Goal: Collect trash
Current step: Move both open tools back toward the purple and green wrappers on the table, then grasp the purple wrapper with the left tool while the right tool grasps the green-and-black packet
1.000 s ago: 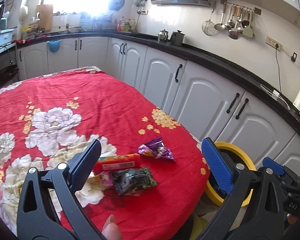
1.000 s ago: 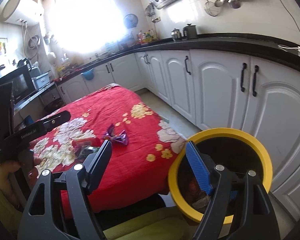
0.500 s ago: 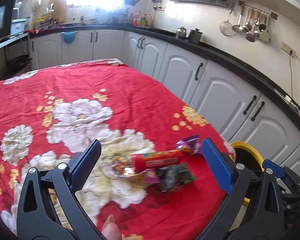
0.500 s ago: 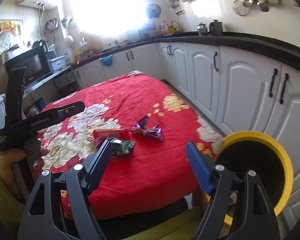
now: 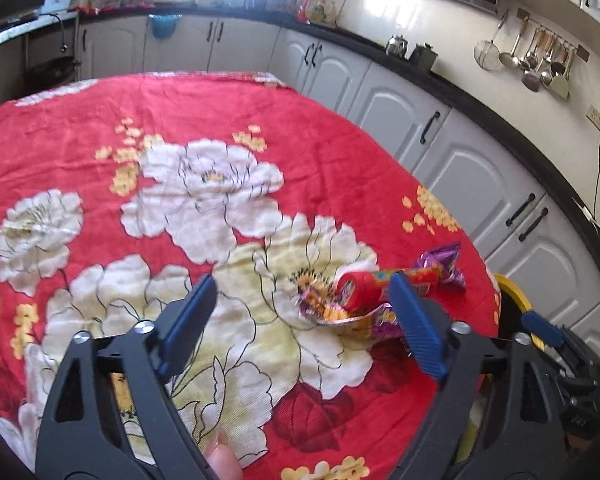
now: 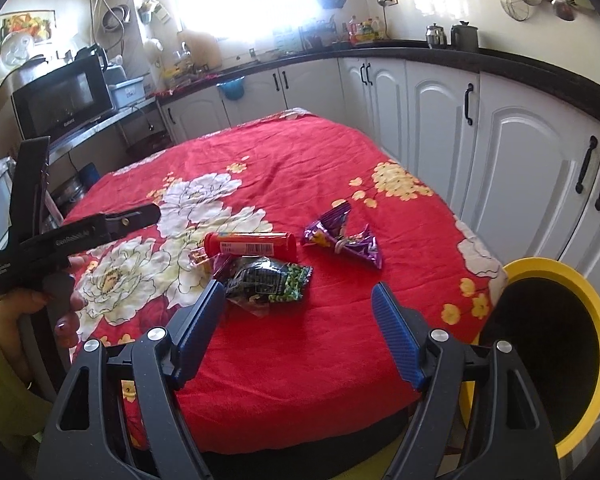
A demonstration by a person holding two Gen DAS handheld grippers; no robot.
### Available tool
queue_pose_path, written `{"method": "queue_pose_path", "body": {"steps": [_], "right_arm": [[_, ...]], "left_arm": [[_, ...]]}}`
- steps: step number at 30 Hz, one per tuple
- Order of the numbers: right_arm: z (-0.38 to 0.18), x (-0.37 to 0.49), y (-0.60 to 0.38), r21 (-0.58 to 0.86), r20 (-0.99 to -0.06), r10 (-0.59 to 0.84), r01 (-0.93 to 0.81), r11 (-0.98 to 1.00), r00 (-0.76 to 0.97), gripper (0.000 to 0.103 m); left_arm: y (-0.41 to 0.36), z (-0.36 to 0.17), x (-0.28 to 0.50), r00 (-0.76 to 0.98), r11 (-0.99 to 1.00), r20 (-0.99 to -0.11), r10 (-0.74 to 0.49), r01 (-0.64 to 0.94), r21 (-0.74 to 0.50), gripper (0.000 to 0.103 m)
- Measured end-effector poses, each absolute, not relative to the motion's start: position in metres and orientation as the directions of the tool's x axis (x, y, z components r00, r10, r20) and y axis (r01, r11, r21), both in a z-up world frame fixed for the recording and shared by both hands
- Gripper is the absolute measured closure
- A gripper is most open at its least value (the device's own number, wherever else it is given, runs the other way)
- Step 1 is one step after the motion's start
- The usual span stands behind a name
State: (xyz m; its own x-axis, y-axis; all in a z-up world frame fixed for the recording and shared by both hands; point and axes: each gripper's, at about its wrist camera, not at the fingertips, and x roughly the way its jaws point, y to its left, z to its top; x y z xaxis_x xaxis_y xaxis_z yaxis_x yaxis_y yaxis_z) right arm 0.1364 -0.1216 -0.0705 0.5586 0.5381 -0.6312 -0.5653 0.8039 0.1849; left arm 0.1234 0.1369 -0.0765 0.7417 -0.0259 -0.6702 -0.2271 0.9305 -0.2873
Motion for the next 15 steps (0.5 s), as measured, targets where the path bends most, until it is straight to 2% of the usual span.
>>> {"method": "queue_pose_path", "body": {"steps": [1, 3, 6, 11, 15], "right_arm": [[-0.071, 0.138, -0.12, 0.181, -0.634, 0.535, -0.566, 0.804, 0.558, 0.03], [-0.074, 0.14, -0.115, 0.174, -0.64, 0.53, -0.567, 0.805, 0.557, 0.03], [-0.079, 0.144, -0.11, 0.165, -0.649, 0.522, -0.568, 0.807, 0.554, 0.033], [-0.091, 0.152, -0.101, 0.16, -0.671, 0.515, -0.574, 0.803, 0.533, 0.039], [-0.1, 0.156, -0.096, 0.164, -0.685, 0.512, -0.576, 0.801, 0.518, 0.041]], "left_arm": [[0.137, -0.08, 0.124, 0.738, 0.931, -0.673, -0.041, -0.217, -0.295, 0.03], [0.138, -0.087, 0.127, 0.727, 0.923, -0.682, -0.074, -0.209, -0.323, 0.042], [0.139, -0.098, 0.13, 0.707, 0.91, -0.698, -0.112, -0.208, -0.357, 0.052], [0.142, -0.109, 0.134, 0.692, 0.886, -0.703, -0.165, -0.21, -0.414, 0.064], [0.144, -0.117, 0.14, 0.683, 0.858, -0.702, -0.201, -0.222, -0.463, 0.067]]}}
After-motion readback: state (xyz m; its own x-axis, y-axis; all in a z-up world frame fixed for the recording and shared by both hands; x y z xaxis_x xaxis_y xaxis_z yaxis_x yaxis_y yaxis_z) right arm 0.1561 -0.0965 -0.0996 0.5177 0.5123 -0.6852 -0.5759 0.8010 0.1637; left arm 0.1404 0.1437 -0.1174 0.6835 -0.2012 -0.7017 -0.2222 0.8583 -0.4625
